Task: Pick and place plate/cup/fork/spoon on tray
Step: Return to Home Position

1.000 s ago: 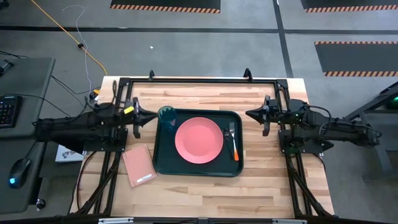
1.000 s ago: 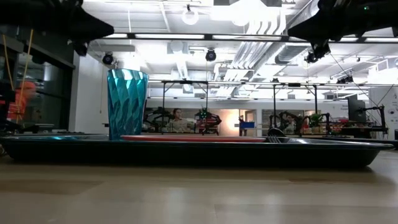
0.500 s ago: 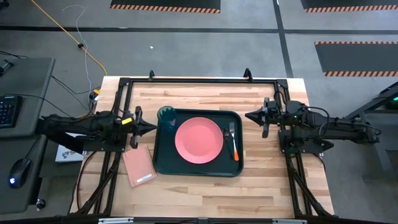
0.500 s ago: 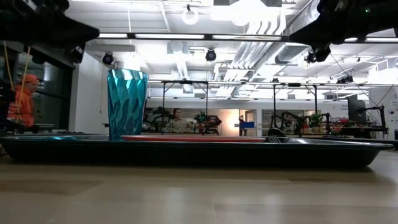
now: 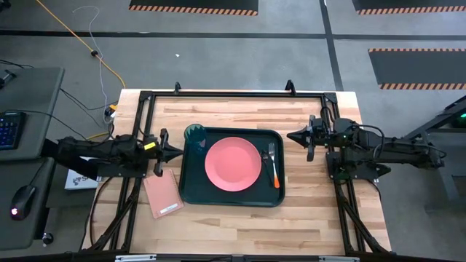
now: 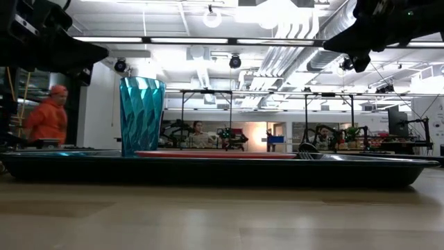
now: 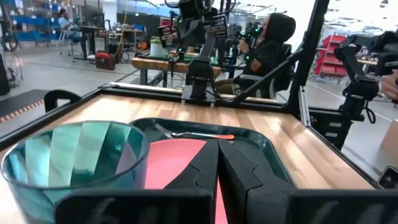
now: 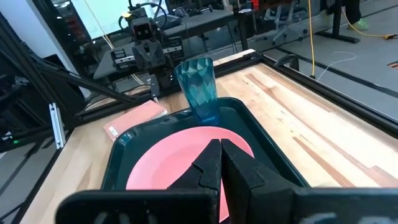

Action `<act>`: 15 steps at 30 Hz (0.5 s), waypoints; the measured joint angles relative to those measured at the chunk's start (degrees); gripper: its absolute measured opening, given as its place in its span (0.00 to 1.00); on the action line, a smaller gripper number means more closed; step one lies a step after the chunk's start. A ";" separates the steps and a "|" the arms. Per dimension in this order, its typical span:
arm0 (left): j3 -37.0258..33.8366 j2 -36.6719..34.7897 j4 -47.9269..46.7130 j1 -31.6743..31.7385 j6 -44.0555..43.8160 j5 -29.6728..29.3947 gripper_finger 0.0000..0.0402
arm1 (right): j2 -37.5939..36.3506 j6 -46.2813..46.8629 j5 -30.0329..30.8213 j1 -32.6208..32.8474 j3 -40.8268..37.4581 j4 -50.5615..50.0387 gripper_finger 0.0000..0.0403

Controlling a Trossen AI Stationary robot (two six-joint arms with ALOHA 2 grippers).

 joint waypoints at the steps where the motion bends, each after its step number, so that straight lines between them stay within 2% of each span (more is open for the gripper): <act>1: 0.02 0.06 0.18 0.00 0.32 0.19 0.00 | 0.00 0.01 0.00 0.00 0.00 -0.05 0.00; 9: 0.02 0.63 -0.07 0.02 0.42 0.78 0.00 | -0.49 0.17 0.62 -0.07 0.00 -1.44 0.00; 15: 0.02 0.87 -0.02 0.02 0.35 0.93 0.00 | -5.66 2.11 4.60 -0.03 -0.07 -8.85 0.00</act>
